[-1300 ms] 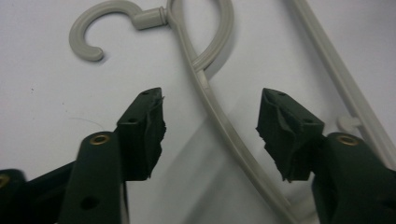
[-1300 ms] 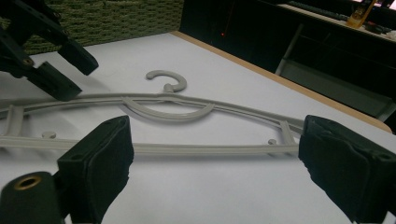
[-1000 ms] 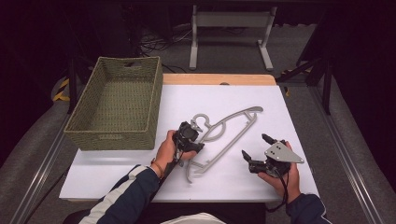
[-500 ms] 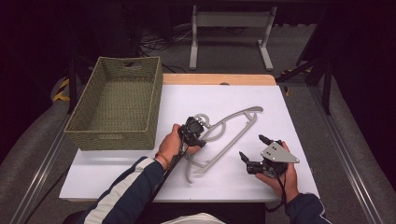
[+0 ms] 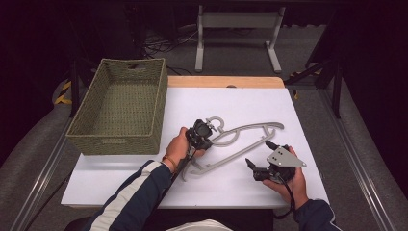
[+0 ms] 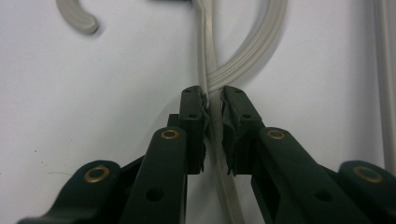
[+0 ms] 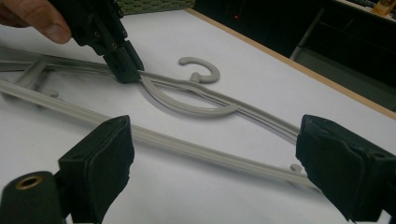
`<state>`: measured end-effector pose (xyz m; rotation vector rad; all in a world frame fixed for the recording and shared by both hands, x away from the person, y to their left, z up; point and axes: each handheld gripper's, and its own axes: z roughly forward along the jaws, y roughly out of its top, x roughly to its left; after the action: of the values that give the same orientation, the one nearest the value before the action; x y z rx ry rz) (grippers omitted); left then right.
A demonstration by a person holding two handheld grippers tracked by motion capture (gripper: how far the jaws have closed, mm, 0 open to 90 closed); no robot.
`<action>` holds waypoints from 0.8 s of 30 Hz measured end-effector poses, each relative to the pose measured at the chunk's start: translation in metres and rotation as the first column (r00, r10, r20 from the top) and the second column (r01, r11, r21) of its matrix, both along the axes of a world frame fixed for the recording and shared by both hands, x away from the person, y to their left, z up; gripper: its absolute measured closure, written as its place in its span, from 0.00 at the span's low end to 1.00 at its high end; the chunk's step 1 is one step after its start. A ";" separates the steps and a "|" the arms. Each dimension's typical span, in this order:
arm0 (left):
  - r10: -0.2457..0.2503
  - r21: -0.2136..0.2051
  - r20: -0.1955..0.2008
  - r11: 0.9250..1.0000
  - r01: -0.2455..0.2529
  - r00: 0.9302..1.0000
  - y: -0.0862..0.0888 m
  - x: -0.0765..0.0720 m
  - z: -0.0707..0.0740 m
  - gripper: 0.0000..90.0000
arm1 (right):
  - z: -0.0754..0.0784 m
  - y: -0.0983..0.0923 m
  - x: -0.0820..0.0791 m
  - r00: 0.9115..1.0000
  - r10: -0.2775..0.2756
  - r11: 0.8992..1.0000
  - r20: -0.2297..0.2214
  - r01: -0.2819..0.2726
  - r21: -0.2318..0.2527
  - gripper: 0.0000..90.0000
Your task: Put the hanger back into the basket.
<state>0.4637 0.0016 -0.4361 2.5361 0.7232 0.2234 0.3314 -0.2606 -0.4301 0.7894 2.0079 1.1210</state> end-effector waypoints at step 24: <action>0.051 -0.077 0.226 0.996 -0.034 0.973 0.002 -0.012 0.014 0.90 | 0.003 0.002 -0.002 1.000 0.021 1.000 0.002 -0.021 0.001 0.13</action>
<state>0.4520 0.0038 -0.4224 2.3770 0.6825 0.4856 0.3292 -0.2581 -0.4270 0.7687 2.0185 1.1340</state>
